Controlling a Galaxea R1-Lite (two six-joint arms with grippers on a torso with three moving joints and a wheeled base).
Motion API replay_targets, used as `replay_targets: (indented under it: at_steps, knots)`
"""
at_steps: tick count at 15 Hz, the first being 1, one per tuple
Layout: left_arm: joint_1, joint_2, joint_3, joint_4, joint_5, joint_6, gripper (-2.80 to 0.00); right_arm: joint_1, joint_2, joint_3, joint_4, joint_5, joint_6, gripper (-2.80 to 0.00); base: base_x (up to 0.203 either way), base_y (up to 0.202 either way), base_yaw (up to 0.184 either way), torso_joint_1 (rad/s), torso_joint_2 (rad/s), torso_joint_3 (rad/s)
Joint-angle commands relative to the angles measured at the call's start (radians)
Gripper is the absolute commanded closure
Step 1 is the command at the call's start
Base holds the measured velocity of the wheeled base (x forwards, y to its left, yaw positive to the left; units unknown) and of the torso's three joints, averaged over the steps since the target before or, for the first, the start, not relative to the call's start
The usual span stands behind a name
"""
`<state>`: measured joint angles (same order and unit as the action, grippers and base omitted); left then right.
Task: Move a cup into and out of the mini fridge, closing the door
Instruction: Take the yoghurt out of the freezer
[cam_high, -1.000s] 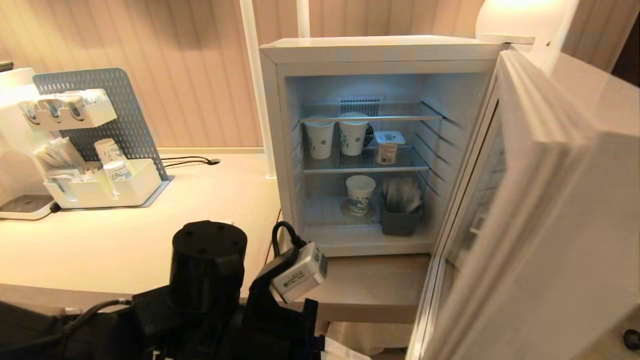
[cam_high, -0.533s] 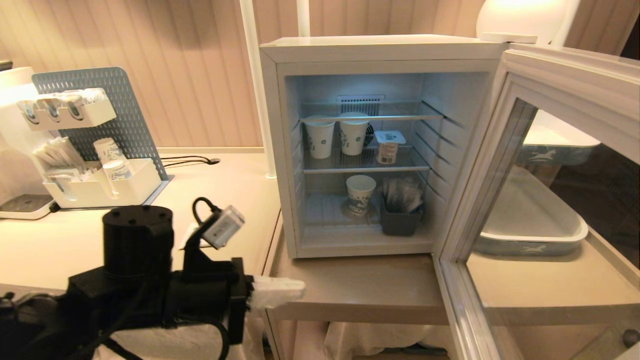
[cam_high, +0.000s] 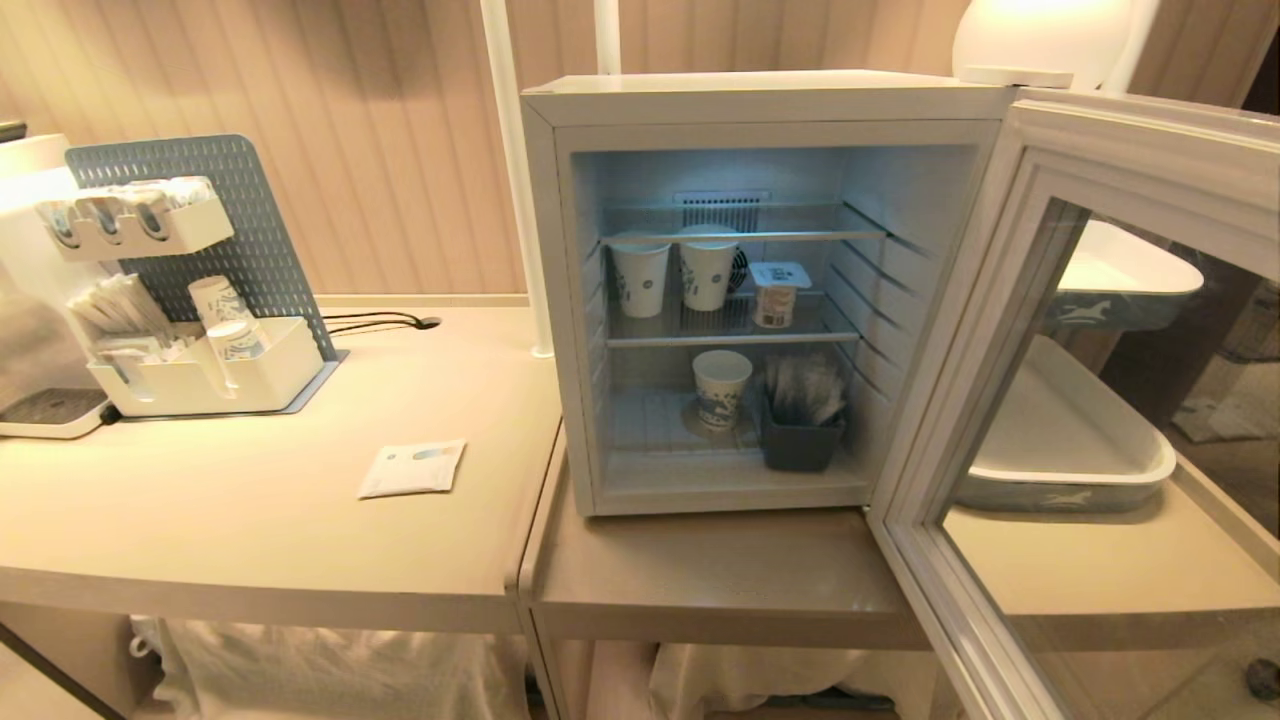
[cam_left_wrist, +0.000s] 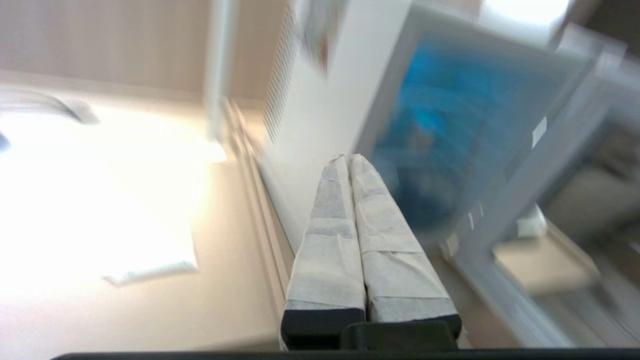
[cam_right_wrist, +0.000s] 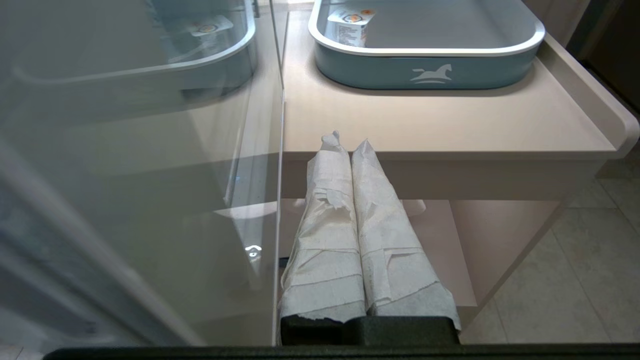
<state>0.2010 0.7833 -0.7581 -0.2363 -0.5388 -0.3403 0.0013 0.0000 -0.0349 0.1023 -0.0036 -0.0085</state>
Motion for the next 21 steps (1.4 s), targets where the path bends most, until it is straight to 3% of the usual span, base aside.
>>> replay_targets:
  at_steps: [1,4,5,7,9,12,14,16,19,21]
  knots:
    - [0.065,-0.25,-0.239,0.375,0.029,-0.011,0.0,0.0,0.002,0.0,0.001,0.001,-0.001,0.0,0.0,0.0,0.0,0.0,0.0,0.0]
    - [-0.052,-0.338,-0.727,0.892,0.146,-0.025,0.0,0.0,0.002,0.0,0.002,0.001,-0.001,0.0,0.0,0.0,0.0,0.0,0.0,0.0]
    - [-0.081,-0.368,-0.837,1.065,0.184,-0.015,0.0,0.0,0.001,0.0,0.0,0.001,-0.001,0.0,0.0,0.0,0.0,0.0,0.0,0.0]
    - [-0.118,-0.455,-0.955,1.22,0.265,0.032,0.0,0.0,0.002,0.0,0.0,0.001,-0.001,0.0,0.0,0.0,0.0,0.0,0.0,0.0]
    - [-0.151,-0.56,-0.906,1.303,0.359,0.069,0.0,0.0,0.002,0.0,0.0,0.001,-0.001,0.0,0.0,0.0,0.0,0.0,0.0,0.0]
    - [-0.178,-0.718,-0.591,1.371,0.434,0.11,0.0,0.0,0.002,0.0,0.0,0.001,0.001,0.0,0.0,0.0,0.0,0.0,0.0,0.0]
    - [-0.186,-0.75,-0.348,1.253,0.538,0.056,0.0,0.0,0.002,0.0,0.0,0.001,-0.001,0.0,0.0,0.0,0.0,0.0,0.0,0.0]
    - [-0.19,-0.763,-0.019,0.946,0.65,0.047,0.0,0.0,0.002,0.0,0.001,0.001,0.001,0.0,0.0,0.0,0.0,0.0,0.0,0.0]
    - [-0.192,-0.772,0.506,0.428,0.71,0.172,0.0,0.0,0.002,0.0,0.0,0.001,-0.001,0.0,0.0,0.0,0.0,0.0,0.0,0.0]
    - [-0.193,-0.776,0.721,0.261,0.717,0.229,0.0,0.0,0.002,0.0,0.002,0.001,-0.001,0.0,0.0,0.0,0.0,0.0,0.0,0.0]
